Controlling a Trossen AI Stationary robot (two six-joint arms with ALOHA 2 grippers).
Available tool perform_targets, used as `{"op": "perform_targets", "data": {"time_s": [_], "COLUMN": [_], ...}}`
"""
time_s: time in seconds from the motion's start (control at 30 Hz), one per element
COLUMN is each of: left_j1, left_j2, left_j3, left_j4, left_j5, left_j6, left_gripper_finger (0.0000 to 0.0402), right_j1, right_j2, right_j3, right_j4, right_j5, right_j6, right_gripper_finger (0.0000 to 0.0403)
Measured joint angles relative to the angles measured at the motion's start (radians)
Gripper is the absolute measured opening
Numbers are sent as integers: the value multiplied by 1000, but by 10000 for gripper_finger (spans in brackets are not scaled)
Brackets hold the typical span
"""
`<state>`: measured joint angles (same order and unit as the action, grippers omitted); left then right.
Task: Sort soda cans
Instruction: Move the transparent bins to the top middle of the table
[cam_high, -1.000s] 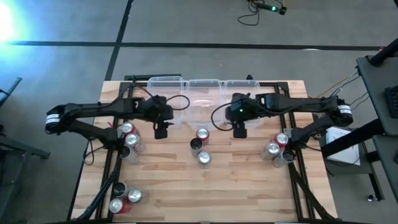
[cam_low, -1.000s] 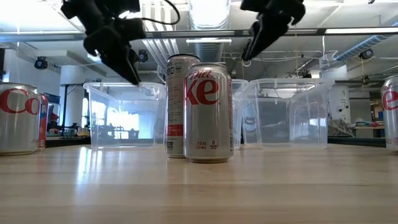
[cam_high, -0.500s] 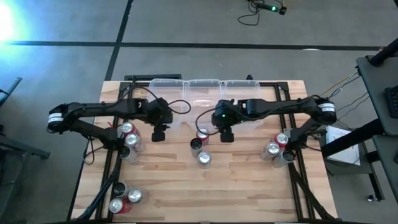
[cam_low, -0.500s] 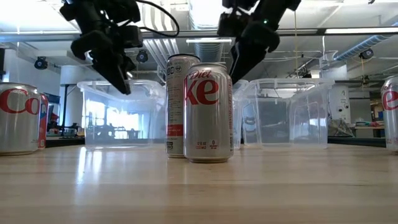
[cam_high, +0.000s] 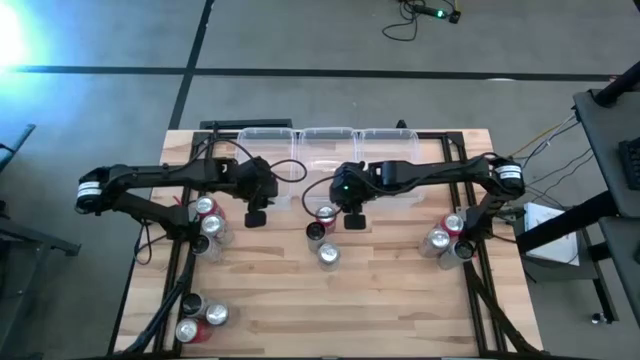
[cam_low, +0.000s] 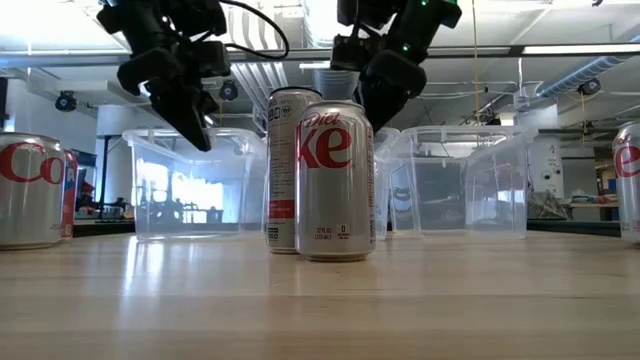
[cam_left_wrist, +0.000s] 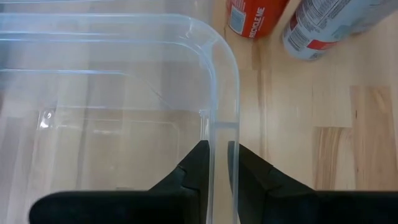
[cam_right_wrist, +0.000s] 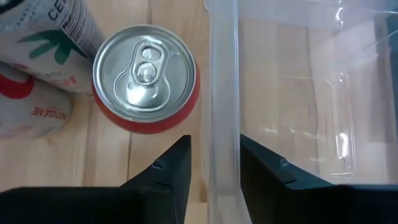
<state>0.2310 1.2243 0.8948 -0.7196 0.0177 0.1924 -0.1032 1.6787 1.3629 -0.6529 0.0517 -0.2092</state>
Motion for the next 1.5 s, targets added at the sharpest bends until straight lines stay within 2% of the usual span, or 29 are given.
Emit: {"op": "perform_targets", "data": {"time_s": [0.4,0.7,1.03,1.3,1.5], "left_j1": [0,8,21,21,23], "left_j2": [0,-1,-5,-6,-8], "left_j3": [0,0,0,0,-4], "left_j4": [-3,-6,-11,-15,-34], "left_j5": [1,5,6,1,0], "left_j6": [24,27,26,29,32], "left_gripper_finger": [38,38,38,38,63], "right_j1": [-7,-9,-8,-6,-6], "right_j2": [5,6,6,5,5], "right_j3": [6,6,5,5,4], "right_j4": [26,46,45,40,43], "right_j5": [2,1,0,-10,-16], "right_j6": [0,34,96,68,42], "right_gripper_finger": [44,61,51,73,66]}}
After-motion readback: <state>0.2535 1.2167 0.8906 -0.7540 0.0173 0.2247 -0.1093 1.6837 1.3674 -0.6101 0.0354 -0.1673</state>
